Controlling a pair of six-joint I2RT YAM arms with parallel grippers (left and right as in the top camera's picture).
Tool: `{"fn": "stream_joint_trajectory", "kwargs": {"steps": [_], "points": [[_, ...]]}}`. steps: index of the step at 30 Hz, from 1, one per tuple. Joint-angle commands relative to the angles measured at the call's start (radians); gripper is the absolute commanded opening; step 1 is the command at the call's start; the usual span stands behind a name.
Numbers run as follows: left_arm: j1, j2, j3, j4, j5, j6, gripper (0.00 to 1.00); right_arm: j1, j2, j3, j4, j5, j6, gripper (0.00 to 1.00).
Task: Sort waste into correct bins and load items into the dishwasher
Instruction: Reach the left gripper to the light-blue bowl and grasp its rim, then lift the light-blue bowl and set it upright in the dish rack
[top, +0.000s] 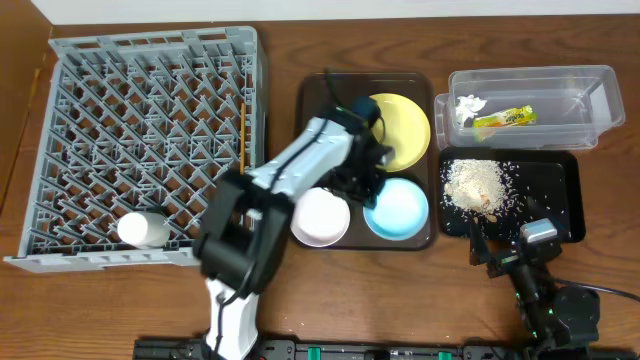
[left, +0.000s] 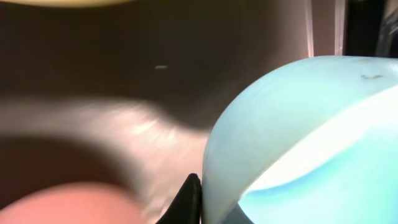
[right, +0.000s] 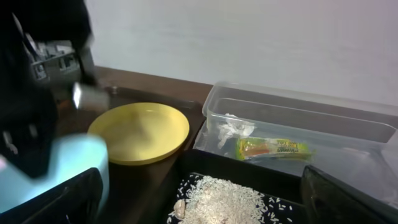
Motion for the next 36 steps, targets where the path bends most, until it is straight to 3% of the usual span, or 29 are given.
{"fn": "stream_joint_trajectory", "kwargs": {"steps": [1, 4, 6, 13, 17, 26, 36], "points": [[0.089, -0.217, 0.051, -0.033, -0.349, -0.127, 0.08, -0.023, -0.005, -0.004, 0.0, -0.002, -0.008, 0.99], [0.175, -0.349, 0.051, -0.071, -0.862, -0.291, 0.08, -0.023, -0.005, -0.004, 0.0, -0.002, -0.008, 0.99], [0.24, -0.394, 0.051, -0.07, -1.08, -0.343, 0.07, -0.023, -0.005, -0.004, 0.0, -0.002, -0.008, 0.99], [0.391, -0.364, 0.037, 0.044, -1.489, -0.362, 0.08, -0.023, -0.005, -0.004, 0.0, -0.002, -0.008, 0.99], [0.395, -0.285, 0.037, 0.086, -1.57, -0.353, 0.07, -0.023, -0.005, -0.004, 0.0, -0.002, -0.008, 0.99], [0.372, -0.085, 0.037, 0.092, -1.586, -0.354, 0.07, -0.023, -0.005, -0.004, 0.0, -0.002, -0.008, 0.99], [0.299, -0.074, 0.029, 0.089, -1.597, -0.354, 0.07, -0.023, -0.005, -0.004, 0.0, -0.002, -0.008, 0.99]]}}
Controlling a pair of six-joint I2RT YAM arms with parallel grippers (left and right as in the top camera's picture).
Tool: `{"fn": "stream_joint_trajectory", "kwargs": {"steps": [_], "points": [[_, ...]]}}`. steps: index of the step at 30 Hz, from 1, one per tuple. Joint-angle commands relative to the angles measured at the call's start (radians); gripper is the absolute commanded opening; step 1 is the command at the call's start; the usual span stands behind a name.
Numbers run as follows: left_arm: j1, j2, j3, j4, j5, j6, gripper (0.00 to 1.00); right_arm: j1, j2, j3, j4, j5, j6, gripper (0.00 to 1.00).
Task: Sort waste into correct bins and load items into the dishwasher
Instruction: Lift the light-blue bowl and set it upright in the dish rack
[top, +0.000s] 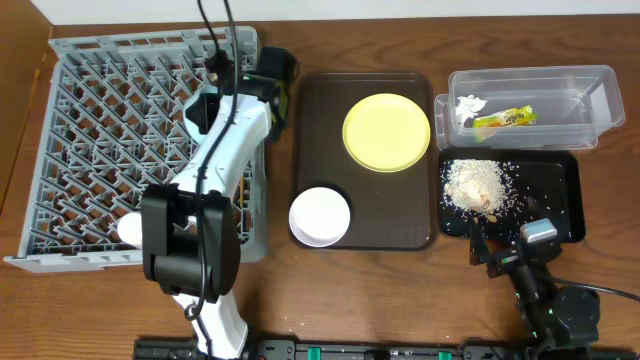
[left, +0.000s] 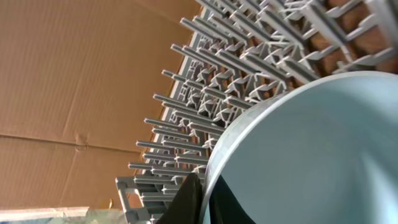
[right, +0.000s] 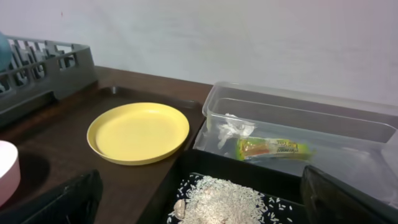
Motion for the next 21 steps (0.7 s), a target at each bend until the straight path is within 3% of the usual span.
{"fn": "stream_joint_trajectory", "kwargs": {"steps": [1, 4, 6, 17, 21], "points": [[0.0, 0.005, -0.013, -0.002, -0.039, -0.013, 0.08, -0.023, -0.005, -0.004, 0.0, -0.002, -0.008, 0.99], [0.001, 0.005, -0.013, -0.01, -0.115, -0.013, 0.08, -0.023, -0.005, -0.004, 0.0, -0.002, -0.008, 0.99], [0.001, 0.005, -0.013, -0.008, -0.255, -0.013, 0.07, -0.023, -0.005, -0.004, 0.0, -0.002, -0.008, 0.99], [0.0, 0.006, -0.089, 0.056, -0.23, -0.013, 0.07, -0.023, -0.005, -0.004, 0.0, -0.002, -0.008, 0.99], [0.0, 0.006, -0.129, 0.059, -0.158, -0.021, 0.08, -0.023, -0.005, -0.004, 0.0, -0.002, -0.008, 0.99]]}}
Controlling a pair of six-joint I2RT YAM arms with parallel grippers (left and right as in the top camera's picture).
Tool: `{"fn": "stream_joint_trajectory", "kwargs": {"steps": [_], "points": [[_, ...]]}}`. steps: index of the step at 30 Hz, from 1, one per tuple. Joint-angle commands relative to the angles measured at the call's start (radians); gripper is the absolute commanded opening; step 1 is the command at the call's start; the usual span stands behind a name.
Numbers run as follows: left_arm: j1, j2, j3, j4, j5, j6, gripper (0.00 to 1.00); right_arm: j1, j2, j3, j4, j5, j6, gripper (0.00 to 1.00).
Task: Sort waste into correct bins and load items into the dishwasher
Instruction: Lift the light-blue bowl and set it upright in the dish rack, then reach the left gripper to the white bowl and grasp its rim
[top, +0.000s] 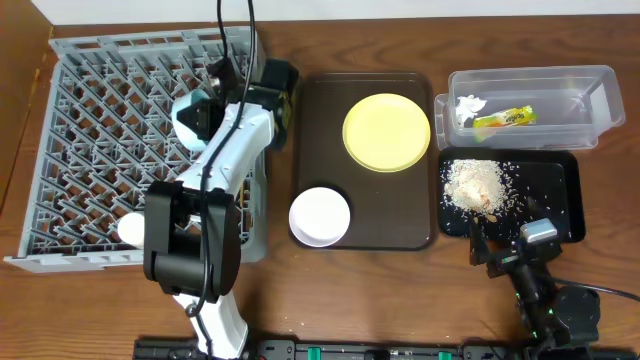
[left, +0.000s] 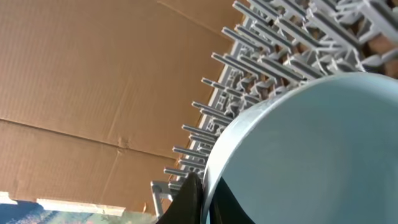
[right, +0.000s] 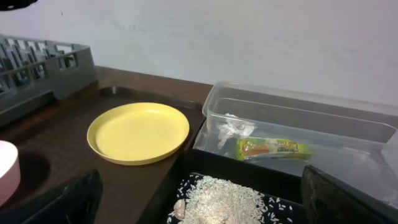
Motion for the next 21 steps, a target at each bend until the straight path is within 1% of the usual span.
{"fn": "stream_joint_trajectory", "kwargs": {"steps": [1, 3, 7, 8, 10, 11, 12, 13, 16, 18, 21], "points": [[0.0, 0.006, -0.04, 0.0, 0.044, -0.021, 0.08, -0.022, -0.005, -0.004, 0.0, -0.001, -0.008, 0.99], [-0.009, 0.006, -0.047, -0.008, 0.049, -0.021, 0.09, -0.022, -0.005, -0.004, 0.0, -0.001, -0.008, 0.99], [-0.05, 0.005, -0.047, -0.021, 0.05, -0.021, 0.17, -0.022, -0.005, -0.004, 0.0, -0.001, -0.008, 0.99], [-0.062, 0.005, -0.047, -0.028, 0.05, -0.021, 0.21, -0.022, -0.005, -0.004, 0.0, -0.001, -0.008, 0.99], [-0.098, 0.003, -0.047, -0.042, 0.056, -0.021, 0.39, -0.022, -0.005, -0.004, 0.0, -0.001, -0.008, 0.99], [-0.117, -0.005, -0.047, -0.061, 0.085, -0.021, 0.48, -0.022, -0.005, -0.004, 0.0, -0.001, -0.008, 0.99], [-0.128, -0.012, -0.047, -0.077, 0.115, -0.022, 0.48, -0.022, -0.005, -0.004, 0.0, -0.001, -0.008, 0.99], [-0.146, -0.029, -0.047, -0.107, 0.177, -0.043, 0.5, -0.022, -0.005, -0.004, 0.0, -0.001, -0.008, 0.99], [-0.172, -0.081, -0.046, -0.174, 0.289, -0.121, 0.54, -0.022, -0.005, -0.004, 0.0, -0.001, -0.008, 0.99], [-0.177, -0.127, -0.044, -0.208, 0.412, -0.14, 0.57, -0.022, -0.005, -0.004, 0.0, -0.001, -0.008, 0.99], [-0.177, -0.215, -0.044, -0.234, 0.702, -0.139, 0.6, -0.022, -0.005, -0.004, 0.0, -0.001, -0.008, 0.99]]}}
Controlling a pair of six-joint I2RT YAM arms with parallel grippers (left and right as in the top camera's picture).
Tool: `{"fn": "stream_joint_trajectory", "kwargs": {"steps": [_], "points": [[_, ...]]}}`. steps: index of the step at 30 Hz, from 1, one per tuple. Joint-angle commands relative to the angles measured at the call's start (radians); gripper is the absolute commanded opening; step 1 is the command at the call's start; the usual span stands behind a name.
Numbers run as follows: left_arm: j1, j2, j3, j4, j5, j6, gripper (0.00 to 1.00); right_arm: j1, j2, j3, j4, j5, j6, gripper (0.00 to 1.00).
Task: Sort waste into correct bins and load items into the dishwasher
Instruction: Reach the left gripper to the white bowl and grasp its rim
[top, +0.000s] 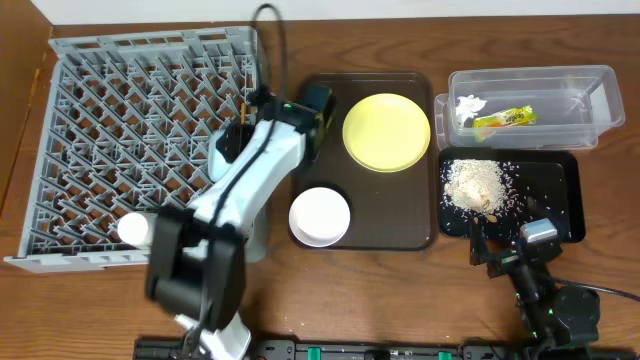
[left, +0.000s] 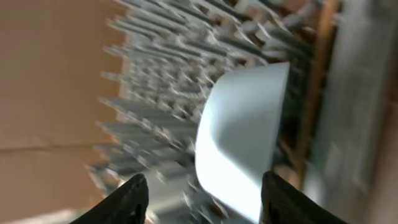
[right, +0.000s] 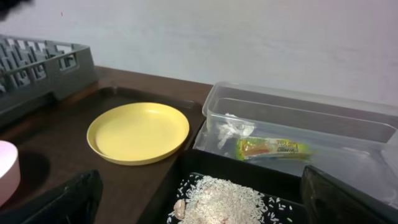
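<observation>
A light blue bowl (left: 242, 137) stands on its edge among the tines of the grey dish rack (top: 100, 120), close to the rack's right side. My left gripper (left: 204, 179) is open and drawn back from the bowl, holding nothing; overhead, the left gripper (top: 314, 106) hangs over the brown tray's left part. A yellow plate (top: 386, 131) and a white bowl (top: 320, 216) lie on the brown tray (top: 365, 78). My right gripper (right: 202, 190) rests open and empty at the front right, facing the rice.
A white cup (top: 140, 229) lies in the rack's front left. A clear bin (top: 560, 85) at the back right holds a yellow-green wrapper (top: 505, 118) and crumpled paper. A black tray (top: 565, 195) in front of it holds spilled rice (top: 478, 184).
My left gripper was shut on the blue bowl over the rack; now it is open, the bowl stands in the rack, and the gripper is further right over the tray. The right arm is unmoved.
My left gripper was at the blue bowl's rim on the brown tray beside the white bowl. Then it held the bowl over the rack's far right part, and then a little further left. Now the bowl stands in the rack and the gripper is open.
</observation>
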Motion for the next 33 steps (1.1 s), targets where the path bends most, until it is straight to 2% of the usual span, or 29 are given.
{"fn": "stream_joint_trajectory", "kwargs": {"steps": [1, 4, 5, 7, 12, 18, 22, 23, 25, 27, 30, 33], "points": [[0.002, -0.126, 0.004, -0.015, 0.412, -0.042, 0.6, -0.023, -0.005, -0.004, 0.0, -0.002, -0.008, 0.99], [0.0, -0.172, 0.004, -0.014, 0.687, -0.034, 0.6, -0.023, -0.005, -0.004, 0.0, -0.002, -0.008, 0.99], [-0.001, -0.175, 0.003, -0.026, 0.813, 0.01, 0.59, -0.023, -0.005, -0.004, 0.0, -0.002, -0.008, 0.99], [-0.005, -0.171, -0.009, -0.041, 0.878, 0.052, 0.56, -0.023, -0.005, -0.004, 0.0, -0.002, -0.008, 0.99], [-0.01, -0.169, -0.169, 0.034, 0.801, 0.044, 0.51, -0.023, -0.005, -0.004, 0.0, -0.002, -0.008, 0.99], [-0.011, -0.168, -0.382, 0.214, 0.802, 0.04, 0.51, -0.023, -0.005, -0.004, 0.0, -0.002, -0.008, 0.99], [-0.011, -0.167, -0.46, 0.333, 0.939, 0.042, 0.47, -0.023, -0.005, -0.004, 0.0, -0.002, -0.008, 0.99], [-0.011, -0.167, -0.48, 0.406, 1.089, 0.063, 0.44, -0.023, -0.005, -0.004, 0.0, -0.002, -0.008, 0.99], [-0.011, -0.167, -0.492, 0.475, 1.204, 0.079, 0.41, -0.023, -0.005, -0.004, 0.0, -0.002, -0.008, 0.99], [-0.011, -0.167, -0.495, 0.504, 1.219, 0.079, 0.39, -0.023, -0.005, -0.004, 0.0, -0.002, -0.008, 0.99], [-0.011, -0.165, -0.495, 0.515, 1.154, 0.079, 0.28, -0.023, -0.005, -0.004, 0.0, -0.002, -0.008, 0.99], [-0.011, -0.161, -0.501, 0.528, 1.13, 0.084, 0.22, -0.023, -0.005, -0.004, 0.0, -0.002, -0.008, 0.99]]}}
